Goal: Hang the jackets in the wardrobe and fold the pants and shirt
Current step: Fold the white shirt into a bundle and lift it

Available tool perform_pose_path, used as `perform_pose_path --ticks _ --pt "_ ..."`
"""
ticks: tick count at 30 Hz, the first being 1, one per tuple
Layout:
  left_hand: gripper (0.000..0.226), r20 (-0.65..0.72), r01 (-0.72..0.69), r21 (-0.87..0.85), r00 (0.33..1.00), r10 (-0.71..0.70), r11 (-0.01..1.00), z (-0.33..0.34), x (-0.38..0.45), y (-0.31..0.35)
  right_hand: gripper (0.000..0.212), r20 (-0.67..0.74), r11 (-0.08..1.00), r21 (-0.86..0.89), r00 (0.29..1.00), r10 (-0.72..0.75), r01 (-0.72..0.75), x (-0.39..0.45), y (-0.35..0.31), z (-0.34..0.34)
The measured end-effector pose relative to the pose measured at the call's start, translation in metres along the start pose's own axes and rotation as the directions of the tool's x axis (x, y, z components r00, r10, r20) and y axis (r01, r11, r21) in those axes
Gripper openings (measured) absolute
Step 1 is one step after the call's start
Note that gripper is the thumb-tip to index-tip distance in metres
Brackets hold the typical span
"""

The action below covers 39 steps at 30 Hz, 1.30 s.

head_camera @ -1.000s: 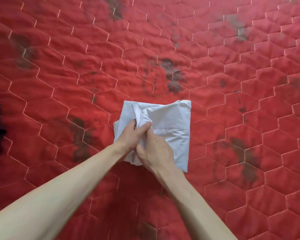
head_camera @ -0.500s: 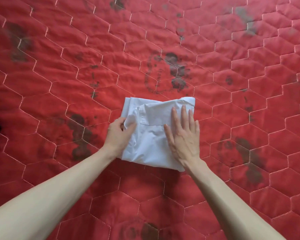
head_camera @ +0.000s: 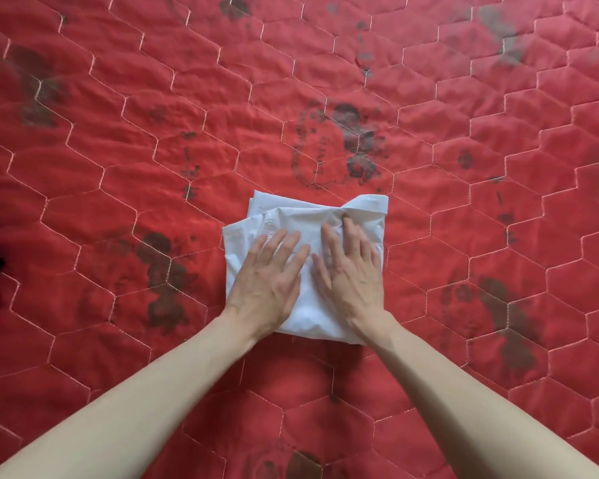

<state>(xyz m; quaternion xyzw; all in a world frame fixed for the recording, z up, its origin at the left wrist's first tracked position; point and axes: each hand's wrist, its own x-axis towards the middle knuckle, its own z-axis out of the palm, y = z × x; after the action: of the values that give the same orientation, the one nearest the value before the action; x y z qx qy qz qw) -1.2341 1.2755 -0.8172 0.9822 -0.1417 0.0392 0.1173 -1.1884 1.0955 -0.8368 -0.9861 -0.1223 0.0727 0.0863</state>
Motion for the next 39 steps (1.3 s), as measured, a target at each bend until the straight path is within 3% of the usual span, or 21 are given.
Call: perform_pose_path --ticks 3,11,16,19,21,25,28,31,33,36,39 --pt "0.067 0.13 0.177 -0.002 0.976 -0.175 0.984 0.017 0.001 -0.012 0.065 -0.164 0.998 -0.03 0.985 -0.052 0.048 0.007 0.023 0.0" --pt "0.082 0.183 0.263 -0.086 0.952 -0.244 0.961 0.041 -0.01 -0.031 0.076 0.018 0.999 -0.01 0.999 -0.044 0.045 0.019 0.044 0.016" --pt "0.079 0.19 0.198 -0.048 0.964 -0.186 0.979 0.026 -0.015 -0.036 0.074 0.033 0.997 -0.021 0.997 -0.072 0.073 0.008 0.042 0.0" --pt "0.074 0.156 0.187 -0.101 0.973 -0.17 0.977 0.022 -0.034 -0.044 0.064 -0.125 0.964 0.119 0.967 -0.223 0.238 -0.021 0.041 0.001" --pt "0.073 0.166 0.201 -0.129 0.97 -0.179 0.971 0.022 -0.045 -0.047 0.058 -0.157 0.917 0.19 0.933 -0.324 0.351 -0.043 0.043 0.007" --pt "0.07 0.158 0.176 0.032 0.971 -0.179 0.984 0.016 -0.047 -0.039 0.066 -0.03 0.91 0.087 0.914 -0.405 0.406 -0.075 0.052 0.017" --pt "0.078 0.145 -0.014 0.044 0.989 0.008 0.999 0.008 -0.061 -0.03 0.075 0.033 0.885 0.026 0.884 -0.466 0.465 -0.089 0.064 0.013" --pt "0.092 0.273 -0.172 0.075 0.951 0.146 0.982 -0.002 -0.08 -0.023 0.086 0.113 0.843 -0.002 0.837 -0.535 0.538 -0.097 0.078 0.007" --pt "0.099 0.355 -0.177 0.132 0.927 0.12 0.975 -0.007 -0.08 -0.016 0.093 0.157 0.824 -0.032 0.817 -0.555 0.566 -0.098 0.081 0.001" --pt "0.093 0.351 -0.141 0.212 0.935 0.06 0.967 -0.01 -0.069 -0.005 0.099 0.208 0.827 -0.075 0.82 -0.533 0.557 -0.094 0.075 -0.007" --pt "0.078 0.427 -0.097 0.218 0.904 -0.006 0.971 -0.009 -0.066 0.004 0.077 0.158 0.834 -0.094 0.835 -0.527 0.544 -0.095 0.064 -0.015"
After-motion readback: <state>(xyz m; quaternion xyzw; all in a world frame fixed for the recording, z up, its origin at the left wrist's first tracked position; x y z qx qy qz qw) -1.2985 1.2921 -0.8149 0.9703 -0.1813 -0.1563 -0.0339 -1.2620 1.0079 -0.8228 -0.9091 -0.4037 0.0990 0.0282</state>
